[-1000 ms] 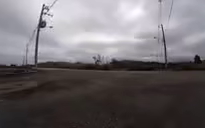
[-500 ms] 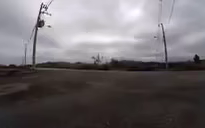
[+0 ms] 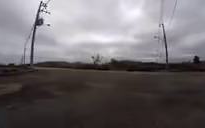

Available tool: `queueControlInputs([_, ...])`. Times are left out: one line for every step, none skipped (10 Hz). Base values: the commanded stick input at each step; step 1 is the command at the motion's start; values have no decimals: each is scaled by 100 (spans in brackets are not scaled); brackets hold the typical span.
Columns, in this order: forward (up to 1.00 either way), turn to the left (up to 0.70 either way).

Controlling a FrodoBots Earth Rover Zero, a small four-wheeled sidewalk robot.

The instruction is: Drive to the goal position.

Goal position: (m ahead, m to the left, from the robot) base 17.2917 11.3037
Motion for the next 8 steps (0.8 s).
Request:
queueControlInputs([70,0])
queueControlInputs([70,0])
queueControlInputs([70,0])
queueControlInputs([70,0])
queueControlInputs([70,0])
queueControlInputs([70,0])
queueControlInputs([70,0])
queueControlInputs([70,0])
